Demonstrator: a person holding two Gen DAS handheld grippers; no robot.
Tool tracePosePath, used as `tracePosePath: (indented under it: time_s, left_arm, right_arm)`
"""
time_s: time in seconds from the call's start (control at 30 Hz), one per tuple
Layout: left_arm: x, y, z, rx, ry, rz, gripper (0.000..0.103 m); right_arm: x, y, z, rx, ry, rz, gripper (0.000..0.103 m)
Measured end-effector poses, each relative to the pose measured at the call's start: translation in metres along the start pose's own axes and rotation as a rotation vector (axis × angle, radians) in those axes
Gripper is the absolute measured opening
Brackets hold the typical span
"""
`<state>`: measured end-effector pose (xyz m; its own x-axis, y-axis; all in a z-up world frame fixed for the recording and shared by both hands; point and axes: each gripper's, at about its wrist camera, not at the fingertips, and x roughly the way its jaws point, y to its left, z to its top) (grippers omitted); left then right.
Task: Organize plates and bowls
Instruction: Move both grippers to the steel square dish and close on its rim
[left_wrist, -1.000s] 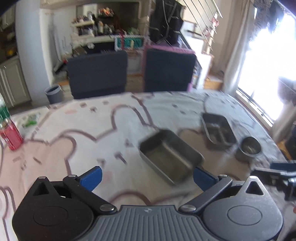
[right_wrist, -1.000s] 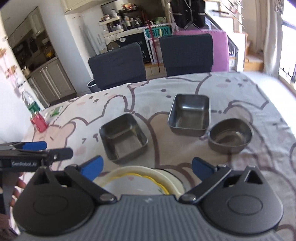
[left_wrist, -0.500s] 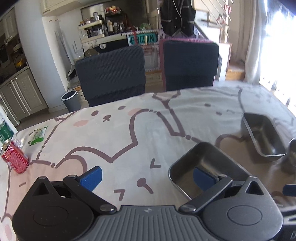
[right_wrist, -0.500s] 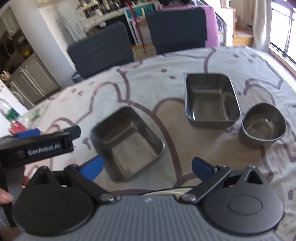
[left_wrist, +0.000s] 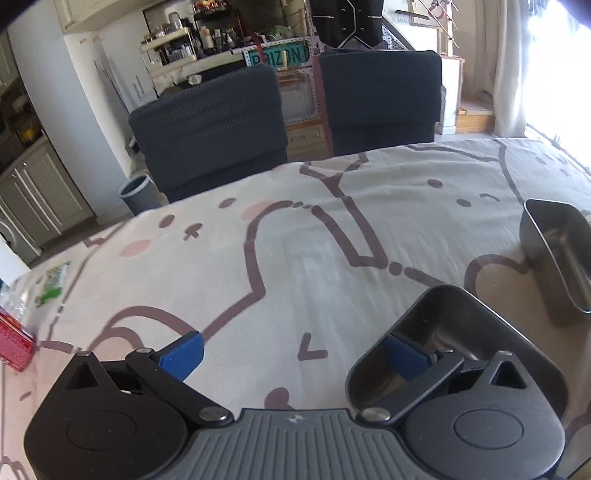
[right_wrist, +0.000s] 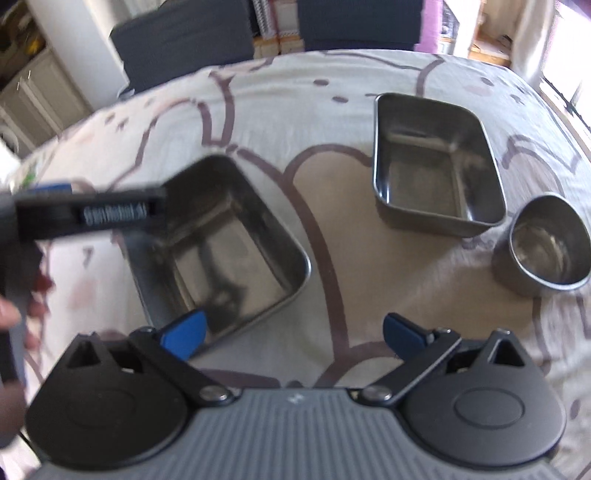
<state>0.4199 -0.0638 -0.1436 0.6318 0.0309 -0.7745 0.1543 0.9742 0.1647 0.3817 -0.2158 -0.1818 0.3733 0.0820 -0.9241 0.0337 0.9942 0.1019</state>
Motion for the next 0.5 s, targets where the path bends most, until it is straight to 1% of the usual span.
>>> tracePosePath:
  time_s: [0.17, 0.23, 0.3, 0.33, 0.37, 0.4, 0.43, 0.5]
  left_arm:
    - [-0.005, 0.004, -0.002, 0.044, -0.002, 0.003, 0.103]
    - [-0.011, 0.005, -0.004, 0.063, -0.005, 0.000, 0.102]
    - [-0.015, 0.005, -0.007, 0.092, -0.003, -0.003, 0.095]
    - [-0.017, 0.006, -0.009, 0.103, 0.000, -0.006, 0.093]
    - [-0.018, 0.006, -0.012, 0.108, 0.001, -0.009, 0.089]
    - [-0.020, 0.007, -0.014, 0.111, 0.002, -0.015, 0.083]
    - [-0.022, 0.008, -0.016, 0.114, 0.004, -0.029, 0.079]
    - [-0.024, 0.011, -0.019, 0.107, 0.010, -0.054, 0.063]
  right_arm:
    - [-0.001, -0.009, -0.001, -0.002, -0.021, -0.033, 0.103]
    - [-0.004, -0.010, 0.001, -0.049, -0.036, -0.054, 0.103]
    - [-0.006, -0.012, 0.004, -0.084, -0.052, -0.088, 0.103]
    - [-0.009, -0.013, 0.005, -0.088, -0.075, -0.110, 0.102]
    - [-0.011, -0.015, 0.006, -0.091, -0.095, -0.123, 0.102]
    - [-0.011, -0.016, 0.007, -0.090, -0.105, -0.127, 0.102]
    - [-0.011, -0.018, 0.008, -0.078, -0.105, -0.118, 0.102]
    - [-0.009, -0.021, 0.010, -0.041, -0.097, -0.100, 0.101]
